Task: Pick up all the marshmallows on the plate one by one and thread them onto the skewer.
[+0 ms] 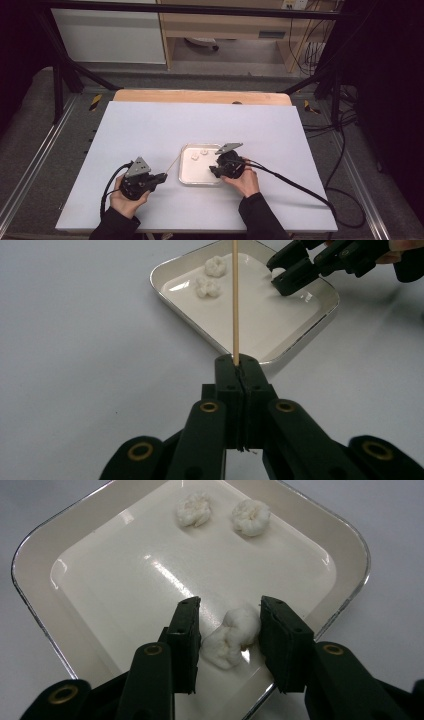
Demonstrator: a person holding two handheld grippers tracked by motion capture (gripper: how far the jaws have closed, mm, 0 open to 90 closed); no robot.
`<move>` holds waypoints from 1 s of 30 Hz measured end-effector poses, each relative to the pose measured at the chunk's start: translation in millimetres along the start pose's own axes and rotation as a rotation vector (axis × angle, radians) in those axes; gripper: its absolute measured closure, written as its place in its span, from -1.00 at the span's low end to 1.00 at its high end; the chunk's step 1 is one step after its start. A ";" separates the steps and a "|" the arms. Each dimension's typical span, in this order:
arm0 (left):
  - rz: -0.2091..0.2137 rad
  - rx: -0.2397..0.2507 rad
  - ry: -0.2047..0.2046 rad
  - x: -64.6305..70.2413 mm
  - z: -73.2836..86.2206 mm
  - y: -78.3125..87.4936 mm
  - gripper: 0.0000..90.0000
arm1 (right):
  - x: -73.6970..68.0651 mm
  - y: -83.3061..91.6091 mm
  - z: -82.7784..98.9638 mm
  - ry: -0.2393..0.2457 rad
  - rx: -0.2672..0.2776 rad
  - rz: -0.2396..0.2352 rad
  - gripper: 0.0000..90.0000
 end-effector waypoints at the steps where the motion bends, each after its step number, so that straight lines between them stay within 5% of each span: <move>1: -0.001 0.001 0.001 0.2 0.0 0.1 0.97 | 0.0 0.1 0.2 0.003 -0.001 0.000 0.41; 19: 0.000 0.005 -0.002 1.0 -0.7 0.9 0.97 | -4.3 3.5 0.0 0.000 0.024 -0.025 0.68; 30: 0.008 0.016 -0.017 7.2 -2.7 0.2 0.97 | -7.3 34.5 -10.2 0.011 0.124 -0.069 0.71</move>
Point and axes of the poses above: each handheld gripper's, and its own axes: y roughly backward along the jaws, z roughly out of its underside, x roughly to its right, the point moved 5 cm from there along -y, roughly forward along the jaws, and after that the axes turned 5 degrees about -x, right-handed, at the moved point
